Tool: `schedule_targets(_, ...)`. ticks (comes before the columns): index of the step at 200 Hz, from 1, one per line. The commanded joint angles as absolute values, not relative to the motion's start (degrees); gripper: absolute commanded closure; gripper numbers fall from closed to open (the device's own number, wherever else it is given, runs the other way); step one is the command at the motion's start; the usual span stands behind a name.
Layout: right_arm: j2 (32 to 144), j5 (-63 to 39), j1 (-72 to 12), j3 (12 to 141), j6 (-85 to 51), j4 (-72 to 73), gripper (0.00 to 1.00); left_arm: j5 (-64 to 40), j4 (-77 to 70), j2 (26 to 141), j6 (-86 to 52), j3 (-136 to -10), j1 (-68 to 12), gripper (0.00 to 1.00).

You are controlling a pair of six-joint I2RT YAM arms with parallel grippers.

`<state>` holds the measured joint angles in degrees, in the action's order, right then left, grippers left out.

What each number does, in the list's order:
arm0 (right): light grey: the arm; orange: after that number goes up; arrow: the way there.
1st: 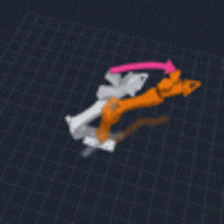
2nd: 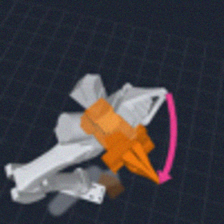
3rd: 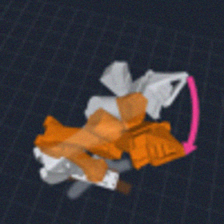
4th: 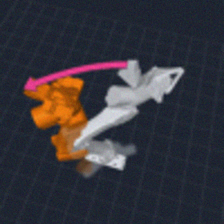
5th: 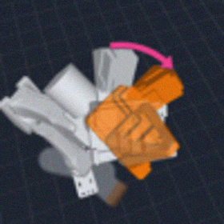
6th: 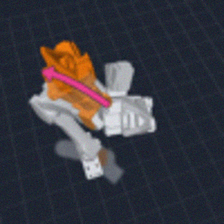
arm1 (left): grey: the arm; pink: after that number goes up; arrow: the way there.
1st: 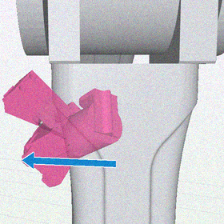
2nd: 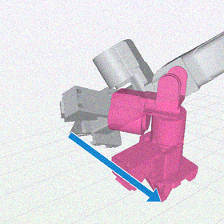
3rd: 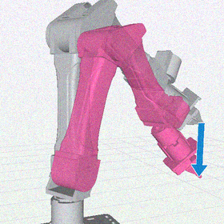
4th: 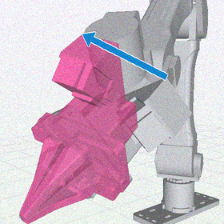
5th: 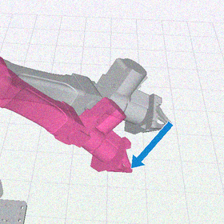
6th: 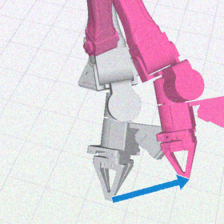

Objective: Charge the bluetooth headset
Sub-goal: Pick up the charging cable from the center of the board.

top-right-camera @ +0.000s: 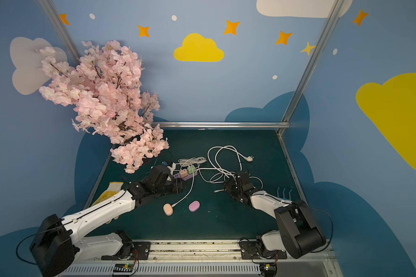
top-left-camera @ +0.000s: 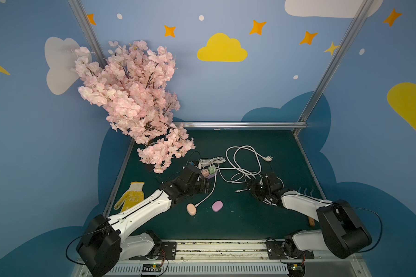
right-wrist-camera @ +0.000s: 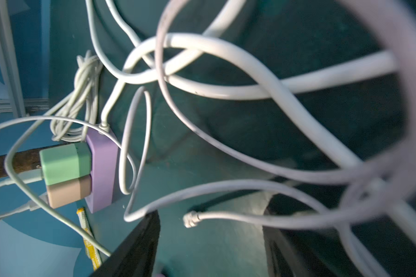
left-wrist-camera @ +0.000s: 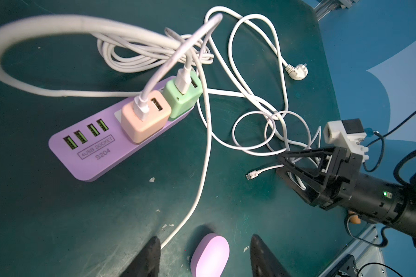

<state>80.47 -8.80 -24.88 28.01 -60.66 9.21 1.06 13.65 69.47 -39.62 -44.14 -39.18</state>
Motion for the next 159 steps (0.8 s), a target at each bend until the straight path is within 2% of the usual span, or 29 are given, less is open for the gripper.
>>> schedule_targets(1,85.89,-9.08,-24.65,26.57,-62.39,11.43,0.35,1.65,14.73,68.95,-38.58,-45.43,-39.22,0.39)
schedule_targets(13,87.11,-10.28,-24.64,26.67,-62.22,12.7,0.42,1.76,14.94,68.82,-38.44,-45.53,-39.24,0.39)
schedule_targets(28,87.46,-10.81,-24.7,26.46,-62.01,13.03,0.57,2.01,15.03,68.66,-38.4,-45.59,-39.18,0.39)
schedule_targets(72,89.29,-10.76,-23.22,26.67,-61.3,11.88,0.83,1.81,15.11,69.08,-38.4,-45.64,-39.2,0.38)
schedule_targets(88,90.89,-11.22,-22.73,27.13,-61.48,12.42,0.8,1.76,15.19,69.0,-38.42,-45.57,-39.21,0.38)
schedule_targets(94,91.26,-11.34,-22.58,27.16,-61.73,12.57,0.75,1.81,15.21,68.91,-38.45,-45.6,-39.24,0.38)
schedule_targets(102,91.47,-11.09,-22.5,27.26,-62.03,12.58,0.62,1.85,15.38,68.72,-38.44,-45.53,-39.15,0.38)
schedule_targets(111,91.49,-10.5,-22.41,27.79,-62.14,11.74,0.58,1.98,15.37,68.64,-38.58,-45.32,-39.2,0.38)
schedule_targets(144,92.16,-10.69,-21.12,29.75,-62.59,9.76,0.55,2.02,15.2,68.5,-38.77,-45.02,-39.26,0.38)
schedule_targets(159,93.08,-10.87,-20.94,31.71,-61.8,8.03,0.68,2.01,15.17,68.47,-38.81,-44.87,-39.22,0.38)
